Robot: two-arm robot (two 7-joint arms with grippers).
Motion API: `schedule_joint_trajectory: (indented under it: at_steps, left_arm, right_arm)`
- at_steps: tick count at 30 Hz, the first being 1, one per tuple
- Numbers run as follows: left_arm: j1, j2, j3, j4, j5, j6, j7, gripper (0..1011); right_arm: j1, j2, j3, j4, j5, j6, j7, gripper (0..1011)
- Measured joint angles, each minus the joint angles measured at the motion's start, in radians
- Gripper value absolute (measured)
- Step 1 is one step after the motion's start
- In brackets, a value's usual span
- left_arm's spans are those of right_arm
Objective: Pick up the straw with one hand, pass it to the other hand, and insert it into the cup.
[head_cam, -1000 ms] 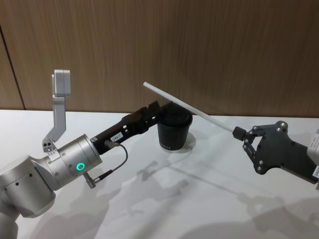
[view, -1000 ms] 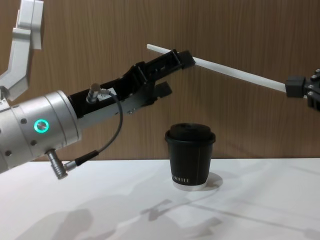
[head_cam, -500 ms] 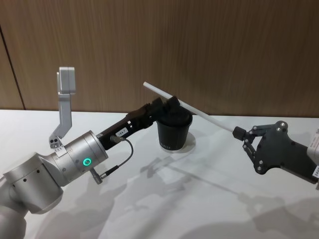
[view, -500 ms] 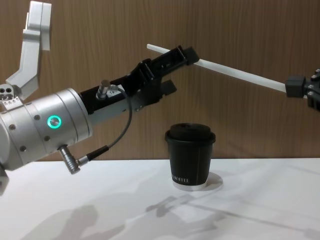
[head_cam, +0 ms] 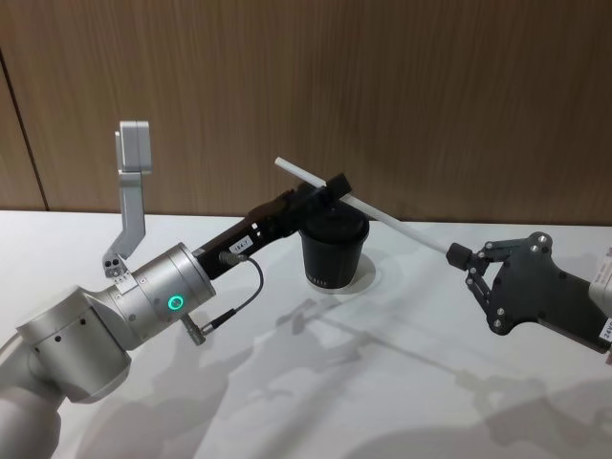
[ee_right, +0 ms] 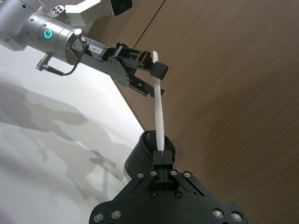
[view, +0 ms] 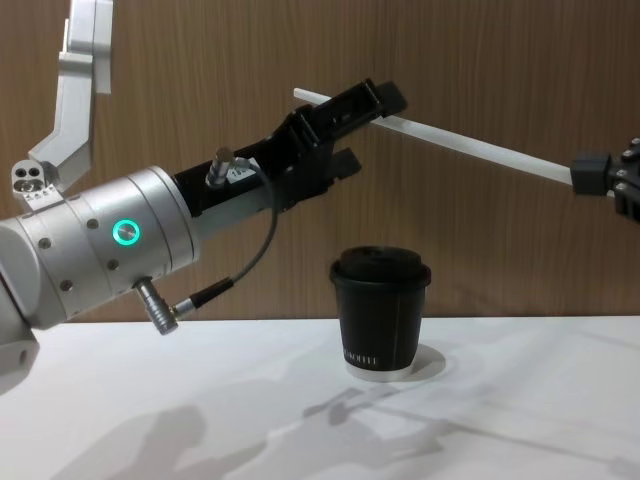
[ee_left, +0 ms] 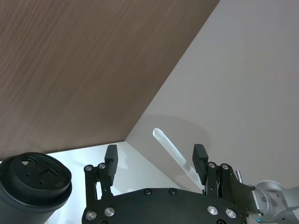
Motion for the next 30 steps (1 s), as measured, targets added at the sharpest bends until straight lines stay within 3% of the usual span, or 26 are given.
schedule_joint_trajectory:
  at_steps: [6, 11, 30]
  left_arm:
    - [-0.006, -0.003, 0.004, 0.005, -0.003, -0.003, -0.001, 1002]
    - [-0.008, -0.005, 0.006, 0.007, -0.004, -0.005, -0.002, 927]
    - [-0.013, -0.008, 0.009, 0.011, -0.007, -0.008, -0.003, 344]
  right_arm:
    - [0.000, 0.000, 0.000, 0.000, 0.000, 0.000, 0.000, 0]
    - [0.000, 0.000, 0.000, 0.000, 0.000, 0.000, 0.000, 0]
    - [0.000, 0.000, 0.000, 0.000, 0.000, 0.000, 0.000, 0]
